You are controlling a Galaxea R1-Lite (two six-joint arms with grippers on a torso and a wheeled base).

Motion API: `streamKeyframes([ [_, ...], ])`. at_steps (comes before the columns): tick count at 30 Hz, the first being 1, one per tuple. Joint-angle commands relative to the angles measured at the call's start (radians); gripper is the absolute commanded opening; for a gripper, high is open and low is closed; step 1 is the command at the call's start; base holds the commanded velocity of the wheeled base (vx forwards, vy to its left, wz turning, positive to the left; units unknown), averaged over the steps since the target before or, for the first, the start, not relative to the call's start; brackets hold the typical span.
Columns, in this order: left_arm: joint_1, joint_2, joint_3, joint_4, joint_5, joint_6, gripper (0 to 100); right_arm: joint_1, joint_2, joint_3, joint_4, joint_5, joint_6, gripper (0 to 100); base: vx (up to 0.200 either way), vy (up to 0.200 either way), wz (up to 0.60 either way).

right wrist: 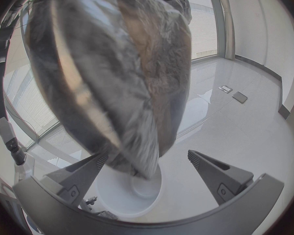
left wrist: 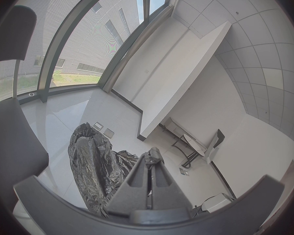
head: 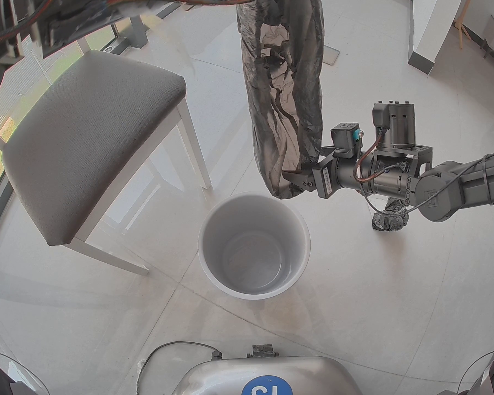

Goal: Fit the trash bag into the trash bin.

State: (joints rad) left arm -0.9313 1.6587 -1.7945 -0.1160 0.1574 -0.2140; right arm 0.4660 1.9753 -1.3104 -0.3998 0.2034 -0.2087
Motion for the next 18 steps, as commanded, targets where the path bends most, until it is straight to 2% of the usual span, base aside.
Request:
streamKeyframes([
  [1,0.002,0.003,-0.008,0.002,0.001,-0.004,0,0.013,0.013,0.002,-0.004,-0.007,0.000,0,0.000,0.000,0.00],
  [5,0.008,0.003,-0.008,0.002,0.002,-0.008,0,0.030,0.011,0.030,-0.004,-0.033,0.000,0,0.000,0.000,0.00],
  [15,0.017,-0.004,0.001,0.015,0.004,-0.008,0,0.039,-0.001,0.086,-0.008,-0.038,-0.008,0,0.000,0.000,0.00],
  [18,0.040,-0.023,0.043,0.081,0.010,-0.015,0,0.042,-0.075,0.184,-0.011,-0.065,-0.012,0,0.000,0.000,0.00],
])
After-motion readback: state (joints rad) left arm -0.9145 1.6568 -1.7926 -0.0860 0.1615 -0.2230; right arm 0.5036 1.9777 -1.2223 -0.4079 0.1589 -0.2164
